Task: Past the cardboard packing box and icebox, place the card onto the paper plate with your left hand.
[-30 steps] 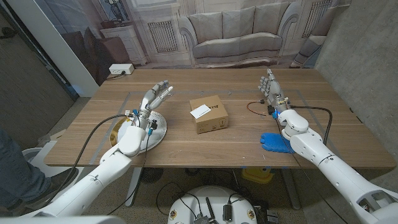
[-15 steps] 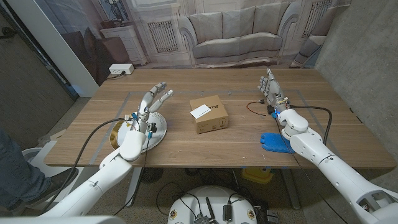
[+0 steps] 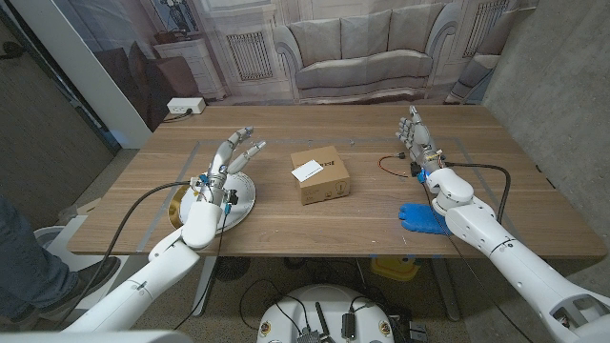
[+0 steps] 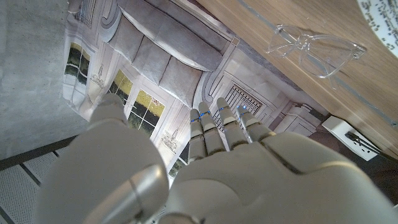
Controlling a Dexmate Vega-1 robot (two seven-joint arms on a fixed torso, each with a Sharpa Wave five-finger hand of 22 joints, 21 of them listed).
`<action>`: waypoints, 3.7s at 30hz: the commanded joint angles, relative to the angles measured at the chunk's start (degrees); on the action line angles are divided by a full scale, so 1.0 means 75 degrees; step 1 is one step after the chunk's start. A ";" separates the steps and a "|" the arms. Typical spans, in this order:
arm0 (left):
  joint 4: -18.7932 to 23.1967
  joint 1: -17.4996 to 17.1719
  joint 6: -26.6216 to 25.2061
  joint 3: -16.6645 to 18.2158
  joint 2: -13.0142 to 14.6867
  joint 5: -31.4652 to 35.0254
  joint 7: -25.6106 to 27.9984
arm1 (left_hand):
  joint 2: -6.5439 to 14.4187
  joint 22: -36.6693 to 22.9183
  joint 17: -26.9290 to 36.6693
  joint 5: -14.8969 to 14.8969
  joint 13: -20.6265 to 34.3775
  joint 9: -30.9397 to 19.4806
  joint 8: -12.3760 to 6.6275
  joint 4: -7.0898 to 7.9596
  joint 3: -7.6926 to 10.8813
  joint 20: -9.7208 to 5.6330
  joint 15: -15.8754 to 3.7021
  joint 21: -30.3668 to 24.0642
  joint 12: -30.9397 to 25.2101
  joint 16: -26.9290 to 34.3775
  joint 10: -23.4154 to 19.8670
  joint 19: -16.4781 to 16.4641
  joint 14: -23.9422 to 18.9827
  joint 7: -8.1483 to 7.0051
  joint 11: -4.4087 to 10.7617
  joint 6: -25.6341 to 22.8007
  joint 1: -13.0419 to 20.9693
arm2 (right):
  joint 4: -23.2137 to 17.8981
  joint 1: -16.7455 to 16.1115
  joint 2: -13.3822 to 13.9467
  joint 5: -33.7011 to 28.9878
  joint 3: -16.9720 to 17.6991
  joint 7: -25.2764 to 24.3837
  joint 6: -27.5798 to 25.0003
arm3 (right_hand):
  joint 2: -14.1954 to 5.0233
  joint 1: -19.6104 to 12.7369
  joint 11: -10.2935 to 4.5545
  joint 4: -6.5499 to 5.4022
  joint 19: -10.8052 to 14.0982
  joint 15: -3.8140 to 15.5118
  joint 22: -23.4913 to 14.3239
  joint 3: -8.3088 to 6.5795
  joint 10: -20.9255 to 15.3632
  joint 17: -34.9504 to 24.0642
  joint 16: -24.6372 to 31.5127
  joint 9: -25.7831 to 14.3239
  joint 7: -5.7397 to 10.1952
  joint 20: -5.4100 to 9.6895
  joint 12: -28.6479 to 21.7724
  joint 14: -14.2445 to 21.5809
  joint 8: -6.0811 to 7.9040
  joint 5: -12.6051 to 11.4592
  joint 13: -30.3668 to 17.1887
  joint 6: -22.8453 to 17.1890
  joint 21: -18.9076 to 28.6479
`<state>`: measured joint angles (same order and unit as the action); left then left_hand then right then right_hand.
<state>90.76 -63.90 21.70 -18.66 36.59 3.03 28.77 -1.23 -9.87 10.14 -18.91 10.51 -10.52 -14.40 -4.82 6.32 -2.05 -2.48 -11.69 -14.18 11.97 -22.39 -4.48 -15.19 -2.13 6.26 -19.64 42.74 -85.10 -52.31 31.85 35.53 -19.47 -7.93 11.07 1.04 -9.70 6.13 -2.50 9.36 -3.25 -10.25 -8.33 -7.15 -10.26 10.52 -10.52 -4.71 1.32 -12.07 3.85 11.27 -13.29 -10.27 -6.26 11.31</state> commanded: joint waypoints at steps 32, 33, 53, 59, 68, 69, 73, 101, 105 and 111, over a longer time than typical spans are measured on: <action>0.0652 -0.0328 -0.0958 -0.0173 0.0483 0.2069 0.1480 | -0.0349 -0.0024 0.0000 -0.0200 0.0053 -0.0034 -0.0073 -0.0519 0.0059 -0.0507 -0.0847 0.0004 0.0088 -0.0033 -0.0677 -0.0288 -0.0589 -0.0589 0.0498 -0.0829 0.1154 | 0.0060 0.0056 0.0002 -0.0096 0.0095 -0.0160 0.0079 | -0.0058 -0.0049 0.0031 0.0051 0.0106 0.0016 -0.0034 -0.0004 -0.0070 -0.0015 0.0038 -0.0026 0.0029 -0.0018 -0.0033 0.0114 0.0005 0.0013 -0.0042 -0.0046 0.0057; 0.0653 -0.0330 -0.0954 -0.0179 0.0490 0.2093 0.1500 | -0.0354 -0.0025 0.0002 -0.0202 0.0054 -0.0035 -0.0080 -0.0516 0.0057 -0.0518 -0.0851 0.0001 0.0080 -0.0032 -0.0724 -0.0304 -0.0609 -0.0615 0.0516 -0.0868 0.1169 | 0.0049 0.0051 0.0000 -0.0084 0.0105 -0.0171 0.0073 | -0.0058 -0.0049 0.0031 0.0052 0.0106 0.0015 -0.0034 -0.0004 -0.0070 -0.0015 0.0038 -0.0026 0.0023 -0.0018 -0.0033 0.0115 0.0006 0.0014 -0.0042 -0.0050 0.0057; 0.1283 -0.0583 -0.2235 -0.0294 0.0931 0.2936 0.1567 | -0.0232 -0.0027 0.0013 -0.0229 0.0059 -0.0040 -0.0007 -0.0523 0.0147 -0.0530 -0.0924 0.0010 0.0178 -0.0073 -0.0783 -0.0362 -0.0662 -0.0747 0.0722 -0.0890 0.1498 | -0.0020 -0.0013 -0.0033 -0.0071 0.0199 -0.0258 0.0205 | -0.0069 -0.0058 0.0031 0.0061 0.0146 0.0026 -0.0034 0.0006 -0.0071 -0.0016 0.0046 -0.0026 0.0035 0.0001 -0.0027 0.0156 0.0012 0.0025 -0.0043 -0.0080 0.0066; 0.1537 -0.0758 -0.2506 -0.0291 0.1104 0.3073 0.1580 | -0.0216 -0.0028 0.0013 -0.0220 0.0061 -0.0043 -0.0032 -0.0515 0.0161 -0.0539 -0.0944 0.0018 0.0200 -0.0083 -0.0851 -0.0365 -0.0677 -0.0915 0.0775 -0.1024 0.1591 | -0.0137 -0.0061 -0.0019 -0.0054 0.0250 -0.0329 0.0201 | -0.0074 -0.0061 0.0031 0.0064 0.0150 0.0027 -0.0034 0.0008 -0.0072 -0.0016 0.0046 -0.0027 0.0034 -0.0004 -0.0026 0.0164 0.0018 0.0028 -0.0043 -0.0098 0.0065; 0.1896 -0.1034 -0.3258 -0.0290 0.1266 0.3568 0.1832 | -0.0214 -0.0028 0.0015 -0.0208 0.0060 -0.0043 -0.0019 -0.0503 0.0161 -0.0564 -0.0971 0.0023 0.0226 -0.0101 -0.0888 -0.0372 -0.0661 -0.0997 0.0794 -0.1054 0.1648 | -0.0140 -0.0058 -0.0019 -0.0048 0.0293 -0.0312 0.0275 | -0.0079 -0.0064 0.0031 0.0068 0.0160 0.0017 -0.0035 0.0015 -0.0072 -0.0016 0.0048 -0.0027 0.0041 -0.0006 -0.0024 0.0183 0.0018 0.0034 -0.0043 -0.0109 0.0066; 0.1924 -0.1053 -0.3325 -0.0294 0.1274 0.3604 0.1854 | -0.0215 -0.0028 0.0015 -0.0203 0.0059 -0.0043 -0.0008 -0.0497 0.0159 -0.0551 -0.0883 0.0025 0.0241 -0.0112 -0.0888 -0.0373 -0.0640 -0.0991 0.0799 -0.1052 0.1666 | -0.0148 -0.0054 -0.0035 -0.0021 0.0303 -0.0329 0.0254 | -0.0079 -0.0064 0.0031 0.0069 0.0163 0.0018 -0.0035 0.0016 -0.0072 -0.0016 0.0048 -0.0027 0.0036 -0.0004 -0.0023 0.0184 0.0018 0.0035 -0.0043 -0.0112 0.0066; 0.1973 -0.1059 -0.3522 -0.0358 0.1306 0.3791 0.1952 | -0.0199 -0.0030 0.0023 -0.0188 0.0061 -0.0043 0.0021 -0.0471 0.0157 -0.0368 -0.0627 0.0041 0.0285 -0.0157 -0.0892 -0.0346 -0.0522 -0.1100 0.0809 -0.1065 0.1726 | -0.0116 -0.0015 -0.0031 -0.0078 0.0286 -0.0322 0.0284 | -0.0083 -0.0065 0.0036 0.0072 0.0169 0.0022 -0.0035 0.0023 -0.0177 -0.0017 0.0043 -0.0027 0.0037 0.0002 -0.0062 0.0184 0.0016 0.0041 -0.0045 -0.0114 0.0065; 0.1862 -0.0401 -0.3763 -0.1073 0.1665 0.4675 0.1873 | -0.0102 -0.0050 0.0064 -0.0106 0.0054 -0.0031 0.0141 -0.0355 0.0123 -0.0022 -0.0828 0.0076 0.0416 -0.0178 -0.0917 -0.0102 -0.0045 -0.1395 0.0825 -0.1167 0.1898 | -0.0264 -0.0095 -0.0020 -0.0086 0.0354 -0.0483 0.0237 | -0.0094 -0.0065 0.0036 0.0081 0.0197 0.0017 -0.0037 0.0048 -0.0181 -0.0020 0.0049 -0.0028 -0.0008 -0.0007 -0.0050 0.0238 0.0032 0.0058 -0.0046 -0.0190 0.0065; 0.1992 -0.0448 -0.3812 -0.1077 0.1811 0.4757 0.1771 | -0.0096 -0.0052 0.0065 -0.0099 0.0053 -0.0032 0.0155 -0.0349 0.0119 -0.0031 -0.0847 0.0071 0.0424 -0.0166 -0.0902 -0.0103 -0.0055 -0.1394 0.0826 -0.1156 0.1907 | -0.0299 -0.0072 -0.0025 -0.0085 0.0355 -0.0508 0.0200 | -0.0095 -0.0064 0.0036 0.0082 0.0199 0.0017 -0.0037 0.0050 -0.0181 -0.0020 0.0048 -0.0028 -0.0013 -0.0006 -0.0049 0.0239 0.0033 0.0059 -0.0046 -0.0196 0.0064; 0.2204 -0.0502 -0.3978 -0.1128 0.2074 0.5052 0.1530 | -0.0077 -0.0052 0.0062 -0.0087 0.0056 -0.0035 0.0149 -0.0351 0.0123 -0.0094 -0.0894 0.0058 0.0413 -0.0134 -0.0944 -0.0119 -0.0124 -0.1385 0.0830 -0.1210 0.1956 | -0.0264 -0.0066 -0.0045 -0.0092 0.0367 -0.0482 0.0284 | -0.0096 -0.0062 0.0047 0.0085 0.0206 0.0025 -0.0037 0.0061 -0.0234 -0.0021 0.0044 -0.0029 -0.0007 -0.0009 -0.0065 0.0243 0.0032 0.0065 -0.0047 -0.0207 0.0063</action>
<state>105.07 -67.70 -6.74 -26.08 49.17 37.95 42.42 -1.94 -10.00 10.56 -19.70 10.79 -10.52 -13.16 -7.56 7.36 -2.05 -2.19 -11.00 -11.13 10.42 -29.32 -5.47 -15.67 -12.59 12.38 -28.39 57.07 -87.14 -52.99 31.74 34.93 -16.89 -11.50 12.79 0.59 -10.15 6.44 -2.04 10.17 -3.08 -10.25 -7.84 -8.28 -10.25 10.52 -10.52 -4.58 1.31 -12.29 5.09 11.27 -12.84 -10.61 -7.19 11.31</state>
